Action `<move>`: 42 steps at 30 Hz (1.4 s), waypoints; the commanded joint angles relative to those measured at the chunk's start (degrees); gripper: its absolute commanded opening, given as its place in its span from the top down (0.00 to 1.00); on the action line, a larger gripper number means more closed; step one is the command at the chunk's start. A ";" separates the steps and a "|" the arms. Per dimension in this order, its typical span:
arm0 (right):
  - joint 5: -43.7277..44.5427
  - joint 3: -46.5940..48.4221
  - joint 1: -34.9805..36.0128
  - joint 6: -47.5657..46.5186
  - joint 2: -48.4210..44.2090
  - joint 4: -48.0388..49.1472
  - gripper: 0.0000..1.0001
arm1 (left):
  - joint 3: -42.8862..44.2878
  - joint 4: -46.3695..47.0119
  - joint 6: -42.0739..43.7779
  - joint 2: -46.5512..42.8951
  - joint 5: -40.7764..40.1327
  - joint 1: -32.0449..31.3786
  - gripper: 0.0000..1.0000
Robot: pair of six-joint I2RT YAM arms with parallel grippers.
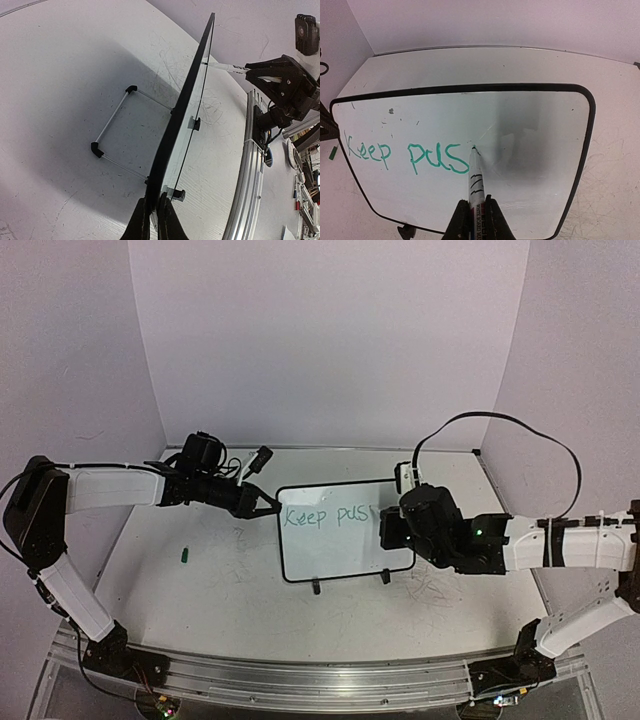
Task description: Write a sentence on the whiteboard
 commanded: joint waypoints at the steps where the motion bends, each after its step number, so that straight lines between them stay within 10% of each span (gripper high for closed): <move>1: 1.22 2.00 -0.14 1.78 0.51 -2.72 1.00 | 0.55 -0.80 1.89 -2.48 -3.49 0.42 1.00; 42: 1.17 2.57 0.65 3.50 0.66 -2.89 1.00 | 0.55 -0.99 2.07 -2.56 -3.99 0.07 1.00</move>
